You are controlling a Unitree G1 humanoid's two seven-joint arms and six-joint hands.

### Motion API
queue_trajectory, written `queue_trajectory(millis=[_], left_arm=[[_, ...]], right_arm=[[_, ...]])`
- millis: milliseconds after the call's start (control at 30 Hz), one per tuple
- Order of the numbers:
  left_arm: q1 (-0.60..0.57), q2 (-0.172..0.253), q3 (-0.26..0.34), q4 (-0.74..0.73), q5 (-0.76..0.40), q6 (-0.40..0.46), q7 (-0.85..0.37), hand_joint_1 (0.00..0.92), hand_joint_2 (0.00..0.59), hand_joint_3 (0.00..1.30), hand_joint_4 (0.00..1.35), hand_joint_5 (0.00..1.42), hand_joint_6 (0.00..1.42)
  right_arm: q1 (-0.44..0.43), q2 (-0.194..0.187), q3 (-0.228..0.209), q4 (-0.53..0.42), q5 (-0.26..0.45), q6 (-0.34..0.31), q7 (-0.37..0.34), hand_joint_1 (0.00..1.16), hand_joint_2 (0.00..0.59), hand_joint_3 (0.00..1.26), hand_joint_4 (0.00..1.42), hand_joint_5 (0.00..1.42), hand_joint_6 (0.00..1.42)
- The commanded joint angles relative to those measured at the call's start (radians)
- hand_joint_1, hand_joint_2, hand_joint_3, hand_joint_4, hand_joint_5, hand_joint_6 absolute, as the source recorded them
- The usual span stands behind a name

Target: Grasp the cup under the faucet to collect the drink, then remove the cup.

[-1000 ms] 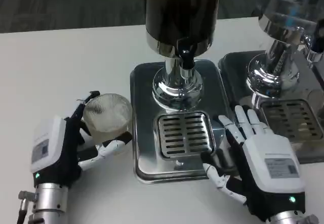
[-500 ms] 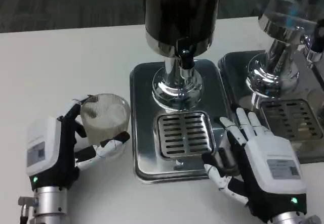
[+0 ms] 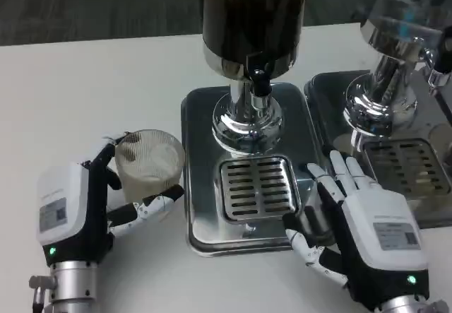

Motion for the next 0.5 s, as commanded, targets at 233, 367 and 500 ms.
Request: queue_trajectory(millis=[233,367,500], left_arm=[[-0.013,0.016,0.006,-0.075,0.009,-0.014,0.059,0.619,0.063,0.47,0.61,0.83,1.08],[-0.012,0.018,0.006,-0.079,0.008,-0.017,0.059,0.605,0.061,0.47,0.61,0.83,1.06],[-0.015,0.02,0.004,-0.089,0.016,-0.017,0.067,0.6,0.061,0.47,0.61,0.83,1.06]], right_arm=[[0.004,-0.007,0.009,-0.023,-0.034,-0.002,-0.004,0.22,0.4,0.17,0.0,0.04,0.18],[0.002,-0.006,0.009,-0.021,-0.031,-0.002,-0.001,0.22,0.402,0.16,0.0,0.04,0.18],[0.002,-0.002,0.011,-0.017,-0.03,-0.001,-0.001,0.22,0.403,0.16,0.0,0.04,0.18]])
